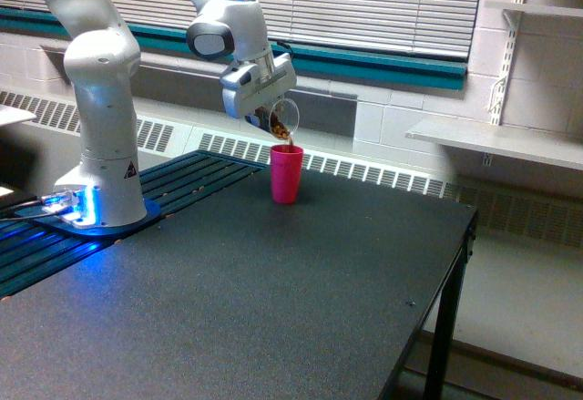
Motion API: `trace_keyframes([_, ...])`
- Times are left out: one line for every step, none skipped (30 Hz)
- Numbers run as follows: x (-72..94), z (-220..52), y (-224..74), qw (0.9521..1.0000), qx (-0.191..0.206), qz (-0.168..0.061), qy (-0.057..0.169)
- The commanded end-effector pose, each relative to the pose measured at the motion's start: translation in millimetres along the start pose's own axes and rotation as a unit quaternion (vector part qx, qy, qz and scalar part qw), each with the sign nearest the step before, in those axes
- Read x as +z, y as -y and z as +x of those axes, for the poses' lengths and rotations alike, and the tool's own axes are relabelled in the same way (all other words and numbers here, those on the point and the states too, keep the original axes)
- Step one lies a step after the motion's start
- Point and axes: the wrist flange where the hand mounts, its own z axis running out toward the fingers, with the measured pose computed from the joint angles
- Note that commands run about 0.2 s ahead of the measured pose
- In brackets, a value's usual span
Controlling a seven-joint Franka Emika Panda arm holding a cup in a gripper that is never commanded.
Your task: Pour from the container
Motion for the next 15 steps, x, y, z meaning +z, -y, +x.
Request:
trace_keyframes([2.4,-0.4,0.7,0.9995,-0.031,0.001,0.004])
trace_keyframes([2.8,-0.2,1.1,0.9995,-0.031,0.0,0.004])
trace_keyframes([3.2,-0.5,1.4,0.9995,-0.032,-0.001,0.004])
trace_keyframes([3.5,-0.9,1.7,0.9995,-0.032,-0.001,0.005])
trace_keyframes([3.6,-1.3,2.2,0.9995,-0.033,0.0,0.005])
trace_keyframes([3.8,-1.9,2.6,0.9994,-0.033,0.0,0.006])
trace_keyframes([4.1,-2.5,2.8,0.9994,-0.033,-0.001,0.008])
trace_keyframes([4.3,-2.8,3.0,0.9994,-0.033,-0.002,0.009])
trace_keyframes([4.7,-3.0,3.1,0.9994,-0.033,-0.002,0.01])
trace_keyframes([5.0,-2.6,3.2,0.9994,-0.033,-0.002,0.01])
trace_keyframes([5.6,-2.1,3.2,0.9994,-0.032,-0.002,0.011])
trace_keyframes([5.9,-2.1,3.0,0.9994,-0.031,-0.003,0.011])
trace_keyframes([6.4,-1.7,2.9,0.9995,-0.031,-0.003,0.011])
trace_keyframes([6.8,-1.0,3.1,0.9995,-0.03,-0.003,0.01])
trace_keyframes([7.0,-0.5,3.3,0.9995,-0.029,-0.003,0.01])
